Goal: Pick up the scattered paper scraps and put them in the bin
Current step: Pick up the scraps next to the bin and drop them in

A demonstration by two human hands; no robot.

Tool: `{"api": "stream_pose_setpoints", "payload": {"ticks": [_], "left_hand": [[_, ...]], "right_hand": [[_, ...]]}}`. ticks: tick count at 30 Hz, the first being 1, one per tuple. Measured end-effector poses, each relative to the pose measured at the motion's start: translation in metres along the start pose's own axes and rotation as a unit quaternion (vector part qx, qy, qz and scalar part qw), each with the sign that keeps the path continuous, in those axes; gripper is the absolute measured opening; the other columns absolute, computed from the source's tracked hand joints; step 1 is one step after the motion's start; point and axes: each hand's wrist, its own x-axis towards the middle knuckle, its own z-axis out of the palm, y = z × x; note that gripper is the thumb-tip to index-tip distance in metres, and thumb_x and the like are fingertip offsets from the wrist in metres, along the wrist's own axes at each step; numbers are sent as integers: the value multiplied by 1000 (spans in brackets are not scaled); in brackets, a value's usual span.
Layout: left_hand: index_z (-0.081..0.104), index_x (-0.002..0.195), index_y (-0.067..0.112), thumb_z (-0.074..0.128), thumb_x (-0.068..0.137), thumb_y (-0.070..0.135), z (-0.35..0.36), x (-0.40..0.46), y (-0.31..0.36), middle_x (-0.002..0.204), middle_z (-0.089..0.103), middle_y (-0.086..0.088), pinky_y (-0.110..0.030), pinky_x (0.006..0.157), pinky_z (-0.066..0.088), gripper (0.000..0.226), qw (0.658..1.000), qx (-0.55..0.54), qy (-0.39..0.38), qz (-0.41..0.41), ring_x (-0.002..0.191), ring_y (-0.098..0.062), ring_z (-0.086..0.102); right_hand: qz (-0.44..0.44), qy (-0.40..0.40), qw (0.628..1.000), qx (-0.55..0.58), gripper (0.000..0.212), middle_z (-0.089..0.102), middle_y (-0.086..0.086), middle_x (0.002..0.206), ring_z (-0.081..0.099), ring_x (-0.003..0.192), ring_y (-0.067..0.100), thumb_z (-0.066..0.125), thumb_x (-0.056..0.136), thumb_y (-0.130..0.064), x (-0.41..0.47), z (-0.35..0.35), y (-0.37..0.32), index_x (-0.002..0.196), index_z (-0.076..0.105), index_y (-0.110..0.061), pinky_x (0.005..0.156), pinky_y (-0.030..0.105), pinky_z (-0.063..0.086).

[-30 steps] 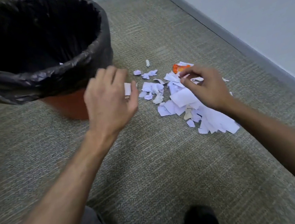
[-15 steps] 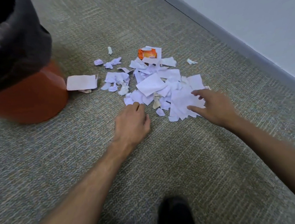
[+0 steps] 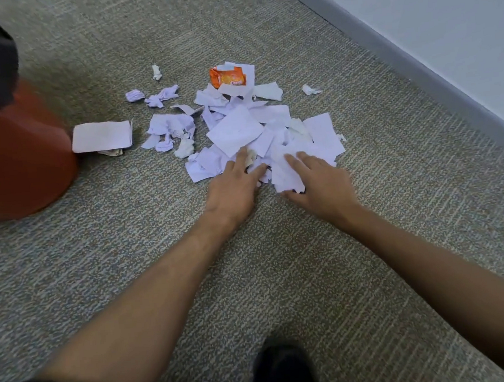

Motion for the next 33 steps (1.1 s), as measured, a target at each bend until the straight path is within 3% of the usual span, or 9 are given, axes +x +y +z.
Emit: {"api": "stream_pose_setpoints", "payload": {"ticks": [4,7,9,15,18,21,23,26,33], "left_hand": [[59,121,11,51,93,10,-4,8,1,134,39,-12,-42,77,50,30,999,-32,-4,13,106,-33,55],[62,117,7,54,92,6,-4,11,-1,123,46,-11,-44,76,53,27,999,-42,5,5,92,-33,59],[62,119,7,53,94,8,-7,10,-3,122,50,-10,-45,76,53,26,998,-53,17,2,91,-32,61],[63,124,12,52,98,18,-30,-3,-14,119,59,-7,-45,79,51,30,990,-117,80,-2,97,-33,62],[65,122,12,56,97,21,-50,-11,-21,114,62,-5,-43,79,51,29,982,-136,133,3,95,-28,63],[68,117,10,60,95,22,-74,-20,-33,106,65,-5,-43,76,52,26,972,-144,184,18,88,-27,63],[69,112,11,63,93,22,-95,-28,-43,102,66,-5,-42,74,52,23,967,-140,213,20,84,-27,64],[70,104,12,64,89,21,-129,-45,-59,94,67,-6,-43,69,53,19,956,-123,265,13,78,-30,66],[72,104,14,63,88,25,-219,-98,-95,93,71,-6,-40,70,53,22,926,-65,368,-44,79,-28,67]], "right_hand": [[-28,71,997,11,55,57,3,140,60,119,25,55,94,-41,2,2,1,143,46,-19,74,36,51],[-51,148,987,23,37,74,5,107,71,85,28,66,88,-27,2,3,7,122,65,-14,55,30,47],[-42,185,981,38,28,75,4,89,70,71,27,63,87,-27,1,-1,10,112,69,-15,50,27,41],[91,226,947,211,19,64,0,65,59,61,21,60,92,-36,2,-32,4,89,69,-20,53,31,35],[99,237,910,324,25,59,3,62,54,58,21,64,90,-35,6,-53,-1,79,65,-13,56,34,40],[86,244,874,412,37,45,3,56,36,51,8,68,89,-29,9,-79,-12,69,58,1,50,20,28],[70,234,852,463,40,42,8,56,31,50,4,70,89,-25,10,-96,-25,69,56,7,49,18,24],[49,222,819,527,46,48,31,65,36,57,15,71,87,-27,14,-118,-47,75,55,14,54,26,31],[-26,212,779,590,61,57,40,85,46,65,21,74,78,-44,49,-175,-121,91,58,13,61,36,40]]}}
